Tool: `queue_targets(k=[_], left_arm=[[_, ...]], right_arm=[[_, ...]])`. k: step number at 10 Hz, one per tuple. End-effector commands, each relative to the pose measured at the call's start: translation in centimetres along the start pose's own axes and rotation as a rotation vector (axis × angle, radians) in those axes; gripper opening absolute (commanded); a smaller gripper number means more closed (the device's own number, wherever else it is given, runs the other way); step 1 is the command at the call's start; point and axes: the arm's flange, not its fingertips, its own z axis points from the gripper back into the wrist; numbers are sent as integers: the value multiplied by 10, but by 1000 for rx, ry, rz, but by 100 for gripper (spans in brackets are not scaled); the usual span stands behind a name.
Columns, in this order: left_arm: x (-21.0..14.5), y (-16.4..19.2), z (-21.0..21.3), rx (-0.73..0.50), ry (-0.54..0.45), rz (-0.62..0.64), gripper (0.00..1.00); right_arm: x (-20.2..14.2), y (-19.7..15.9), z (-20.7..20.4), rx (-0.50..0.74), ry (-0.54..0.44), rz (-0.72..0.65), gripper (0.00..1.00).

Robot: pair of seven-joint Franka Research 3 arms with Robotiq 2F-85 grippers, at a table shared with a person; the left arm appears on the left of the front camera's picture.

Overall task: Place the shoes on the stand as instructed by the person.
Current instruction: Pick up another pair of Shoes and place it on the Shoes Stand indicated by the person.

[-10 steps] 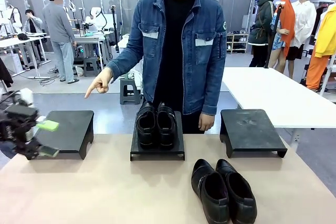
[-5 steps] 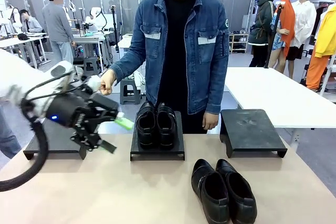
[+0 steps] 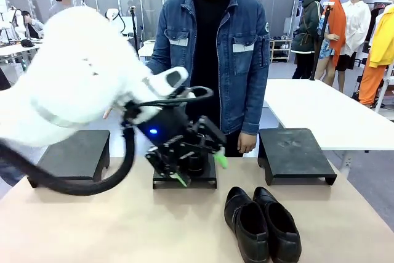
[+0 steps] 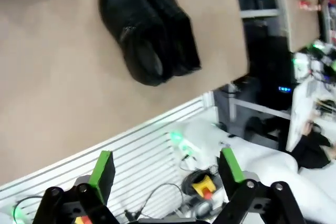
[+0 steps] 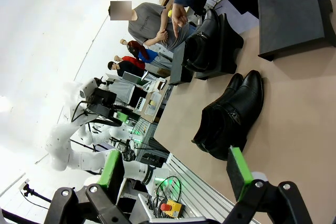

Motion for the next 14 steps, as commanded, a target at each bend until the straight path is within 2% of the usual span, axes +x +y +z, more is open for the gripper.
queue_targets(k=[1, 4, 7, 8, 10, 14], left_arm=[[32, -40, -33, 160, 24, 29, 100], [38, -78, -89, 313, 8, 54, 100], [35, -103, -132, 313, -54, 68, 100], [37, -110, -147, 289, -105, 69, 100], [37, -117, -171, 234, -87, 57, 100], [45, -109, -208, 266, -100, 25, 100]], right_arm=[[-1, 1, 1, 6, -5, 5, 100], [-1, 1, 1, 6, -5, 5, 100], [-1, 1, 1, 6, -5, 5, 100], [-1, 1, 1, 6, -5, 5, 100], [-1, 1, 1, 6, -5, 5, 100], [-1, 1, 1, 6, -5, 5, 100]])
